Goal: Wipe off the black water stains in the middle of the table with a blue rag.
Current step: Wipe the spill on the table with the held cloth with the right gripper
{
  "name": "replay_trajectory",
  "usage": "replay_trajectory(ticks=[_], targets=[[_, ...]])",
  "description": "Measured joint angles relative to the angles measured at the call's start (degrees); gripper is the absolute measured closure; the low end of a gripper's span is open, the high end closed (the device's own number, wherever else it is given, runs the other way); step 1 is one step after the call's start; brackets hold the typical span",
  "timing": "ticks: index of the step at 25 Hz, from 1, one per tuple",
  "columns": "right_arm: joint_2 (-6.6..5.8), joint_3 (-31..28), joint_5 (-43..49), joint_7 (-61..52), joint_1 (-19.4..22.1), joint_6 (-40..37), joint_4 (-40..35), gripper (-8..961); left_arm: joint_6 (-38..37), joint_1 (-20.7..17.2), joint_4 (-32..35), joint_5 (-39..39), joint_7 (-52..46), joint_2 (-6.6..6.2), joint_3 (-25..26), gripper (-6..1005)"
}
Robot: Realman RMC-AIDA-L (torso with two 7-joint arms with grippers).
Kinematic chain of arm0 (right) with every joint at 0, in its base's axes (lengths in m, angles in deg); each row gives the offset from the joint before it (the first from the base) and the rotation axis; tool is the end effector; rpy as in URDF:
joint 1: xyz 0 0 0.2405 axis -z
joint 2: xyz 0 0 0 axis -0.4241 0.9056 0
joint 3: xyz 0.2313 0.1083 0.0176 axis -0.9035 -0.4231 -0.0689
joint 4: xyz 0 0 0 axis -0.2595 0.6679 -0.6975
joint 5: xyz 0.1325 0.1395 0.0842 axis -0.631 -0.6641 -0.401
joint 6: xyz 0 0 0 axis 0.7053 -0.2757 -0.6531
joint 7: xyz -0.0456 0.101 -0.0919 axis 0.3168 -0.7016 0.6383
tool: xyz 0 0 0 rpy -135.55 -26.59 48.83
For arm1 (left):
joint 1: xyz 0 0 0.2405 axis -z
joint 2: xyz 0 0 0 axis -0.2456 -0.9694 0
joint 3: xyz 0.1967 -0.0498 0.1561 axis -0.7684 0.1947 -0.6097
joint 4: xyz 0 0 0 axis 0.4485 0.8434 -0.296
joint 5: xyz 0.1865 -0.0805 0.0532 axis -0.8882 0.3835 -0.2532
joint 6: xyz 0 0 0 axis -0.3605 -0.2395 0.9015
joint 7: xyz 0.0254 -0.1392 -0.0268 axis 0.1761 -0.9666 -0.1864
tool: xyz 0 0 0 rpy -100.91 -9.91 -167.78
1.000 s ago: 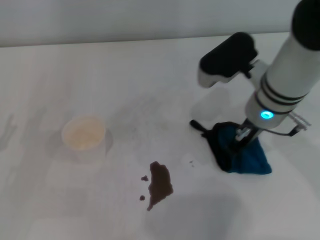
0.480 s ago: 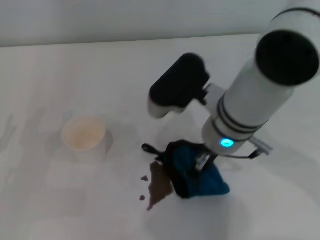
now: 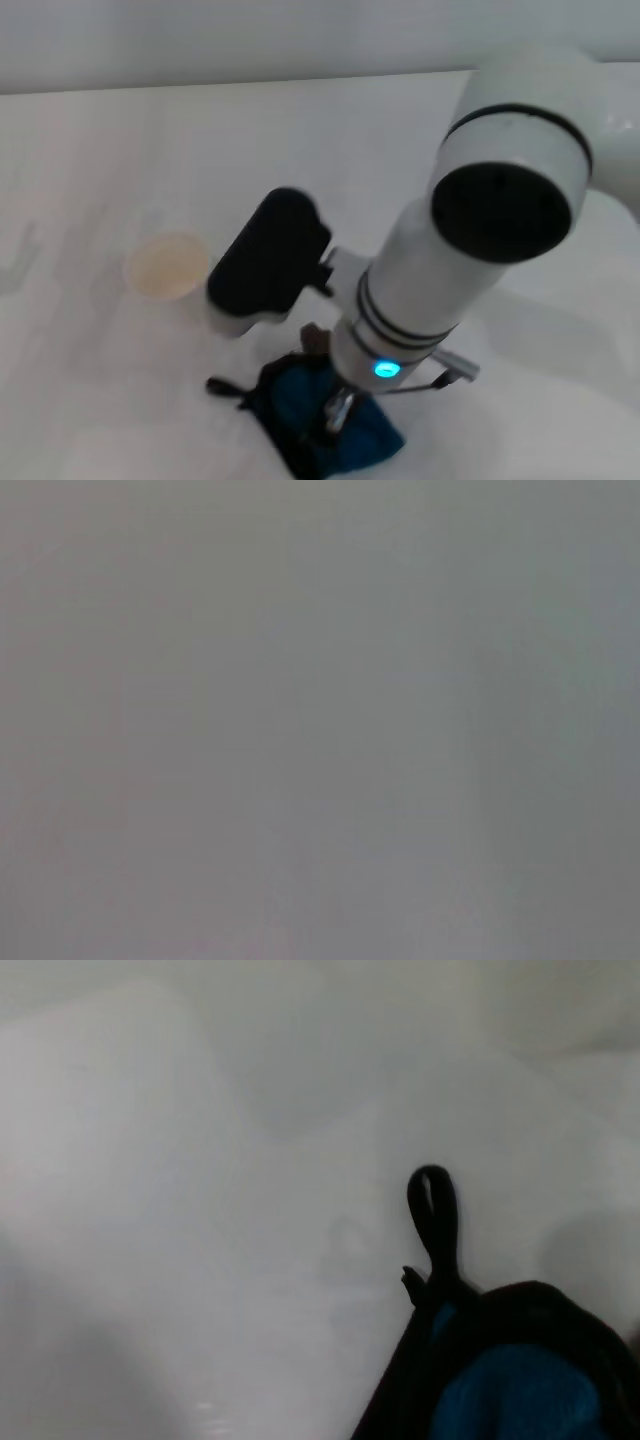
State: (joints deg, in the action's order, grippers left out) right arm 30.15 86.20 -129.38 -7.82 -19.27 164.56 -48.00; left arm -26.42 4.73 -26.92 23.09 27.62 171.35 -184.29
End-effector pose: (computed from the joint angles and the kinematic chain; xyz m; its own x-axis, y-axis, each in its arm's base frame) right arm 0.1243 0.2634 -0.1337 0.7002 -0.5545 0.4498 -0.4565 -0.8320 -0.3152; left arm -0.3523 0.2699 0.0236 0.8141 -0.2266 0.5347 0.5156 -0.1416 -0.8450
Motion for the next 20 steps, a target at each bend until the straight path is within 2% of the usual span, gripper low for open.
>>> replay_trajectory(ticks=[3,8,14,20], targets=[[0.01,2.11,-1.61,-0.72,-1.25,-1.22,-0.14,884,-0.04,0.15,0.00,0.00,0.00,0.00,-0.06,122],[0.00,2.19,-0.37,-1.77,-2.71,-3.31,1.77,885,-0.06,0.23,0.00,0.00,0.00,0.01,0.14,122],[0.00,-0.81,2.82,-1.97,-5.10,-4.41,6.20,884,-0.07,-0.11,0.00,0.00,0.00,0.10,0.19,123],[0.00,-5.16,8.50,-2.00,-5.64,-2.19,9.57,884,-0.03,-0.25,-0.11,0.30,0.00,0.04,0.21,122]])
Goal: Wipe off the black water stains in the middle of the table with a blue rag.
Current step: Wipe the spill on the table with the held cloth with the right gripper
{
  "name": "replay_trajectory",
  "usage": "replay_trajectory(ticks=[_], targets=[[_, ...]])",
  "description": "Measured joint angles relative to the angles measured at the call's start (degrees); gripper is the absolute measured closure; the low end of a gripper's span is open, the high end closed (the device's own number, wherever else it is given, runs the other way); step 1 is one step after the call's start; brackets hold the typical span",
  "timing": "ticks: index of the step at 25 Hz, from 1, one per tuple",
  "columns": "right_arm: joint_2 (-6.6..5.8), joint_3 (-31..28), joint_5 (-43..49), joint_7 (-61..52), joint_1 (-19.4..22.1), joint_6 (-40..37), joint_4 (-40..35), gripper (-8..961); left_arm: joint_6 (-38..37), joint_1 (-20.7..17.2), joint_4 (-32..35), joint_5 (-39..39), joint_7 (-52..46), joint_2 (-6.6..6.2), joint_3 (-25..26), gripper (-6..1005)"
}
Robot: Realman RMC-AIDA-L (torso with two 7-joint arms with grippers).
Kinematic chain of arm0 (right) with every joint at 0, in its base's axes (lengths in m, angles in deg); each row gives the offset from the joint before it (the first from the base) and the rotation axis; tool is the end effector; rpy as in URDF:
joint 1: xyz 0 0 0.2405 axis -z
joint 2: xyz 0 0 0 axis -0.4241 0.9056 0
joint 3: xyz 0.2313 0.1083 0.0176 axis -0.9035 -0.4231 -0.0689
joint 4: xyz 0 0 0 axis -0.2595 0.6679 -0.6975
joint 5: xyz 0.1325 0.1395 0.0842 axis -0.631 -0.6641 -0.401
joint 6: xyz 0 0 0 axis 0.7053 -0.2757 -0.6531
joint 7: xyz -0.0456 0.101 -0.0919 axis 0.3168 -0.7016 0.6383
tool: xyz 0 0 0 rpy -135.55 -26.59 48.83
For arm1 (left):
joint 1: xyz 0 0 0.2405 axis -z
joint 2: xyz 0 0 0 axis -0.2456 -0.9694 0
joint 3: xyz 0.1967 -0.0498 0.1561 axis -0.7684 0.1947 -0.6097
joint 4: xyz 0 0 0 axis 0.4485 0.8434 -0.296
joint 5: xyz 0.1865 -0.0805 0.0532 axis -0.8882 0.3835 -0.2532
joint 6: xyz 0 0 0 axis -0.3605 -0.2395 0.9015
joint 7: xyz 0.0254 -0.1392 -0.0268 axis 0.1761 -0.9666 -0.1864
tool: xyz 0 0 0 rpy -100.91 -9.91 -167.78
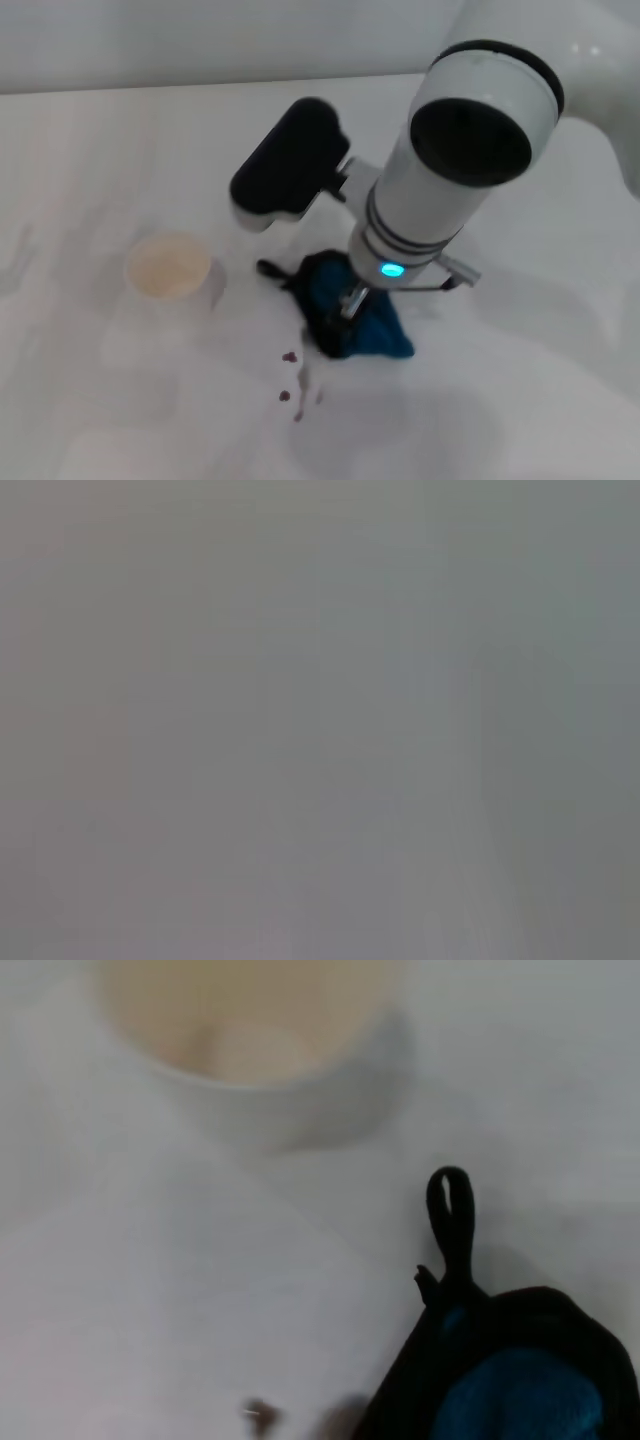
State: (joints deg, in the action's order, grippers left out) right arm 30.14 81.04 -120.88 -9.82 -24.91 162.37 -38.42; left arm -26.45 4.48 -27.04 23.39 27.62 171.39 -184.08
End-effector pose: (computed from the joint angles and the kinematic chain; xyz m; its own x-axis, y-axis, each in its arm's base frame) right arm 0.1323 0.3238 -0.1185 0.6748 -0.6237 0.3946 -0.3963 -0.7573 -0.5191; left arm -0.3542 0.2683 0.0248 0.8154 -0.2238 0.5339 0.5178 -0.1305 -0.8455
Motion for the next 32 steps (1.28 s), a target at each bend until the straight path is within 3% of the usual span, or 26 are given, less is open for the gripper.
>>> replay_trajectory(ticks=[8,24,32], targets=[[0.00,-0.61,-0.69,1.36,-0.12,-0.39,3.90,883,0.43,0.24,0.08,0.39,0.00,-0.04,0.00,123],[0.00,7.55,-15.58,7.18,-0.89,-0.73,-5.13,884,0.60,0.38,0.11,0.41,0.00,-0.01,-0.07,122],[0.00,5.52,-11.52,6.13,-1.06,-0.91,-2.28,884,0.60,0.07,0.12,0.41,0.00,0.15,0.00,122]])
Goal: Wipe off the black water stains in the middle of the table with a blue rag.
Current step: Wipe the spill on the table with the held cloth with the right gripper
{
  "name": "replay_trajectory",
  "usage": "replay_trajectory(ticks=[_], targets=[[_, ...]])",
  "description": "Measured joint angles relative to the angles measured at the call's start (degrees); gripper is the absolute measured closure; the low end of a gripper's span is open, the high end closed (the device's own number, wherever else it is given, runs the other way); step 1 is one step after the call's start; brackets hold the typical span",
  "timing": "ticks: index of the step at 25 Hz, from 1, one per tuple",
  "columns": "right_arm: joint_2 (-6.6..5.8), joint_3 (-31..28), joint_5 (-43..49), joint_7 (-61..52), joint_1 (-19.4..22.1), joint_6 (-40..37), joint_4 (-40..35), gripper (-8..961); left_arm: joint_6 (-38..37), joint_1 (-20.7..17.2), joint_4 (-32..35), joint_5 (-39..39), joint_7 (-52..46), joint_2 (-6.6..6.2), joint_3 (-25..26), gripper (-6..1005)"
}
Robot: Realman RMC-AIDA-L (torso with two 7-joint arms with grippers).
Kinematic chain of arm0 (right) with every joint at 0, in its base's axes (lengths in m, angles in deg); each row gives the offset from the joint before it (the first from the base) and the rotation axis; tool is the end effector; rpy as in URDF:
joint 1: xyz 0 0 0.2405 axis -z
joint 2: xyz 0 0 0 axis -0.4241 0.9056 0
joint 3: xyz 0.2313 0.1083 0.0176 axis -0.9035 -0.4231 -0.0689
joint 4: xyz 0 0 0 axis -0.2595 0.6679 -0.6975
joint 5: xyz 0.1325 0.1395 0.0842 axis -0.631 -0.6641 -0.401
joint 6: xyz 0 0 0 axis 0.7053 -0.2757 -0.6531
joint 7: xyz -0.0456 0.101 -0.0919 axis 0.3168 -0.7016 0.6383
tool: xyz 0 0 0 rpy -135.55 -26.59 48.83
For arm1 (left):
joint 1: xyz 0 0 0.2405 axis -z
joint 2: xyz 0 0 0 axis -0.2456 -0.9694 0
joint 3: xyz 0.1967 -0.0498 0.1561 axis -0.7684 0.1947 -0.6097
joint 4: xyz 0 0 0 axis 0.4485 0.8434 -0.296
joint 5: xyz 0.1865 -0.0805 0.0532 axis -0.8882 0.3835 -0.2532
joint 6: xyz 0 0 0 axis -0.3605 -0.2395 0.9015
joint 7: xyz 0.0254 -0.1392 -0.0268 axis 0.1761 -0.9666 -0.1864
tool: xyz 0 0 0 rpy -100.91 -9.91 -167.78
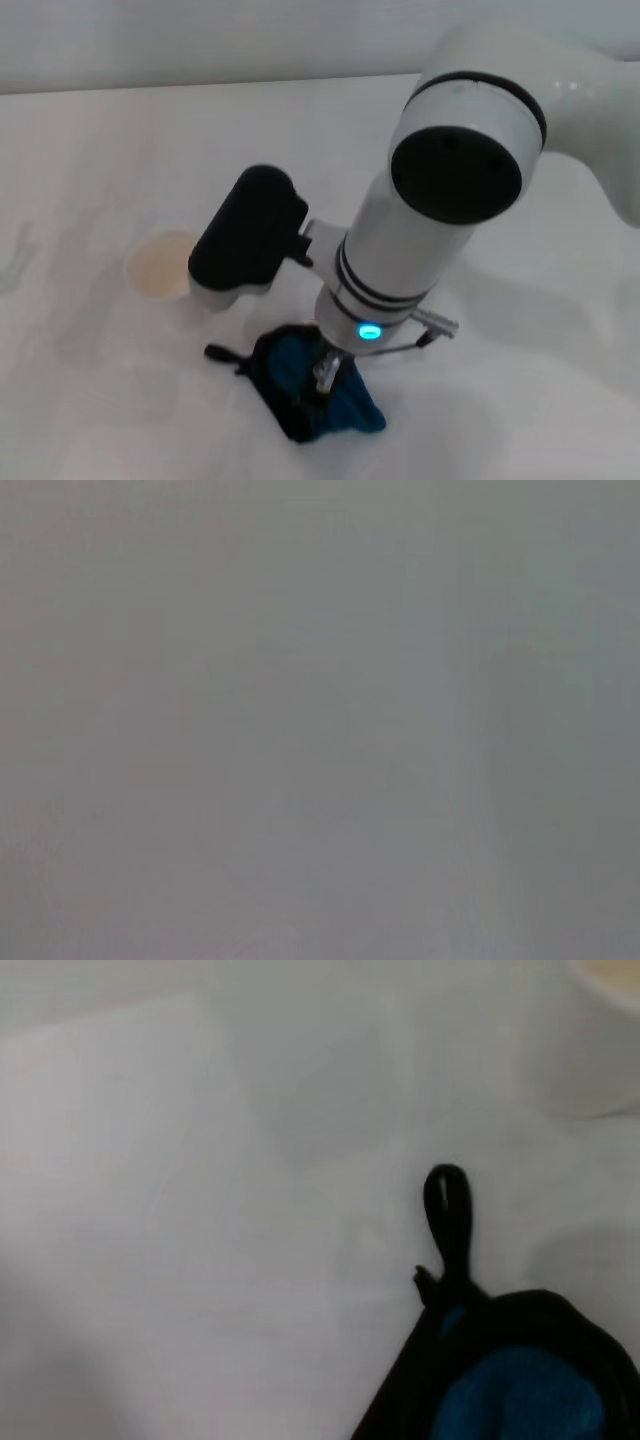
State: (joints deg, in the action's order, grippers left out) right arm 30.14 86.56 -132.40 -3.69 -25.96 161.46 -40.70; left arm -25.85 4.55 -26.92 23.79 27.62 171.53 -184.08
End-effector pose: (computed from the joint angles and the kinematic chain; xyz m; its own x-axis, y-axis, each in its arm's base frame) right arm 0.1167 0.2855 -0.1395 0.7282 -0.4944 0.4746 -0.3883 -0.8683 -0.3087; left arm -0.3548 0.2691 0.0236 0.8150 -0.2152 0.5381 0.5235 -0.1247 -0.8428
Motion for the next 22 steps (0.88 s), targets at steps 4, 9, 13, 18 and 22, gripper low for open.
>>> replay_trajectory(ticks=[4,9,13,18,22], targets=[[0.00,-3.31,3.99,-0.51,-0.05,0.72,0.54,885,-0.08,-0.10,0.00,0.00,0.00,0.02,0.00,122],[0.00,-4.25,8.68,-3.18,-1.71,1.80,4.12,885,-0.69,-0.51,0.15,0.00,0.00,0.08,0.00,123],[0.00,-4.65,10.02,-3.73,-3.07,1.96,8.24,885,-0.77,-0.67,0.40,0.11,0.00,0.08,0.00,123],[-0.02,-4.13,8.95,-2.96,-2.90,2.38,7.98,884,-0.62,-0.76,0.71,0.56,0.00,0.08,0.00,123],[0.01,-0.83,4.63,-2.19,-2.80,2.59,5.24,884,-0.67,-0.74,0.81,0.58,0.00,0.09,0.00,123]])
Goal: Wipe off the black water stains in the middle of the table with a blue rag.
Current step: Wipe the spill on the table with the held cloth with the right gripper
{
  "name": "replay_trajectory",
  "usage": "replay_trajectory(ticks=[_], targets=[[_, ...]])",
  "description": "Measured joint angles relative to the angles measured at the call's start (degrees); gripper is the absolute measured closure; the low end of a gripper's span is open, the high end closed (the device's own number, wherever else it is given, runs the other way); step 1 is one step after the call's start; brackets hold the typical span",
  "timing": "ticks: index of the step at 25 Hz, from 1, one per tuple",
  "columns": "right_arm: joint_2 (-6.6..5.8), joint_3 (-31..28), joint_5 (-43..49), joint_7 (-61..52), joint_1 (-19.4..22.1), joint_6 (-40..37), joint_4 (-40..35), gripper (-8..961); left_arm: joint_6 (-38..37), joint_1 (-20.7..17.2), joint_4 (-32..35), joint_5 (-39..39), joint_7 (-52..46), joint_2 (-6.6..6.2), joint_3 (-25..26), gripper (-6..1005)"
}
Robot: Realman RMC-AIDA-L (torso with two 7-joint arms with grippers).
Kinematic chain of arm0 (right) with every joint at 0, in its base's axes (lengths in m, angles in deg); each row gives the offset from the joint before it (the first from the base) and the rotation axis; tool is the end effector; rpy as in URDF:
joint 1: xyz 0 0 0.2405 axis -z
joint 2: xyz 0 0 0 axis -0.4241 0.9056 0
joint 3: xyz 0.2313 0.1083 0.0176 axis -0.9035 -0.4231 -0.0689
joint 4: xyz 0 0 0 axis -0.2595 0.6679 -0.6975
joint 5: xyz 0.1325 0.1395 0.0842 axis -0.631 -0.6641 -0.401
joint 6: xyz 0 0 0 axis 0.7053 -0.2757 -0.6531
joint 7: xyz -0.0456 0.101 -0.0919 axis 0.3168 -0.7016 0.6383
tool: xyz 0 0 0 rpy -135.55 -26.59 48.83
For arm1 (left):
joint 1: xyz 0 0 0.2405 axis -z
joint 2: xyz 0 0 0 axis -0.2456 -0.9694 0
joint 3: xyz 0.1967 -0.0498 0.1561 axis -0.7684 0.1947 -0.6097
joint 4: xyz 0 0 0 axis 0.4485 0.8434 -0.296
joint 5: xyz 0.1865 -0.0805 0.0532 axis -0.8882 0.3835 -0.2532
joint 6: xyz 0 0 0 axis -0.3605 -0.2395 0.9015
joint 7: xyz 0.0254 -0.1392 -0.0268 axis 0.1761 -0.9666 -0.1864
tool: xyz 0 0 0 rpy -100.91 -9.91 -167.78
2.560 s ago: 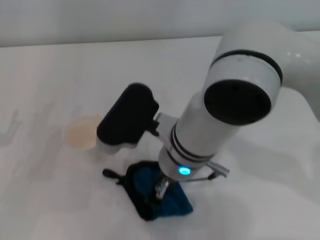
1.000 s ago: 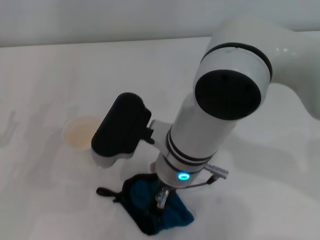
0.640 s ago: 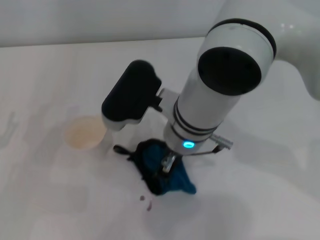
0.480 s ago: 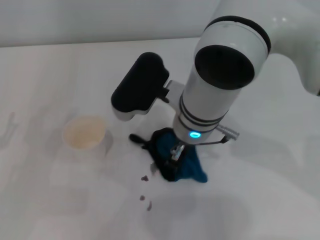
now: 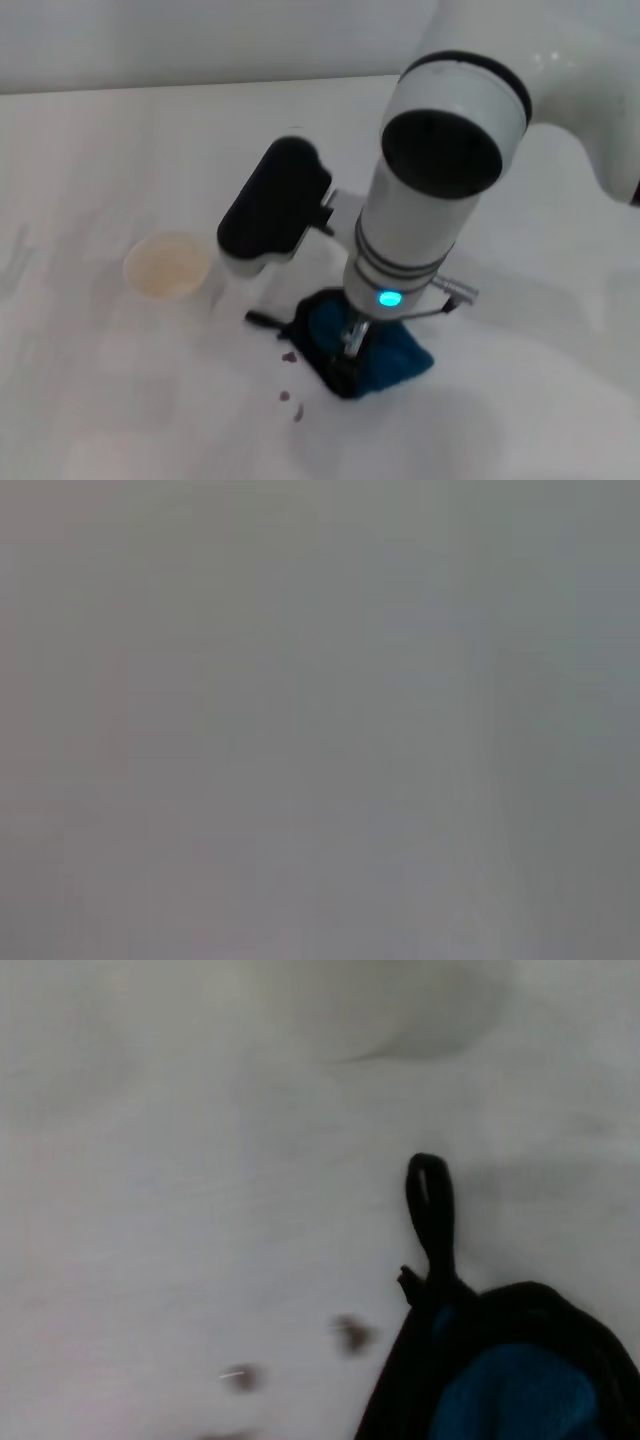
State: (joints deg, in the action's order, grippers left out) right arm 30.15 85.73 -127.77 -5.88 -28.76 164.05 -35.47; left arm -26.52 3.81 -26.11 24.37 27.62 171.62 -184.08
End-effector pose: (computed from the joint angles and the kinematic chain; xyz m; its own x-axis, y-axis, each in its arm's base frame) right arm 0.1317 0.3085 -0.1289 0.6607 -0.5421 0.5192 -0.3490 -0.8342 -0.4269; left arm -0.3551 0.2645 0.0227 0.8055 -0.2186 0.5509 0.5397 -0.1137 -0.8342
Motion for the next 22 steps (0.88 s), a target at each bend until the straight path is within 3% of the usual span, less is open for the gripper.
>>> replay_trajectory(ticks=[5,14,22], targets=[[-0.01,4.85,-4.35,-0.19,-0.78,0.03,-3.37,884,0.06,0.24,0.86,0.04,0.00,-0.14,0.00,122],[-0.01,7.24,-5.89,-0.75,-0.04,1.51,-10.72,883,-0.10,0.23,0.86,0.04,0.00,-0.18,-0.05,122],[0.00,6.24,-5.11,-0.87,-1.32,-3.95,-2.38,883,-0.17,0.09,0.92,0.04,0.00,-0.18,0.00,122]])
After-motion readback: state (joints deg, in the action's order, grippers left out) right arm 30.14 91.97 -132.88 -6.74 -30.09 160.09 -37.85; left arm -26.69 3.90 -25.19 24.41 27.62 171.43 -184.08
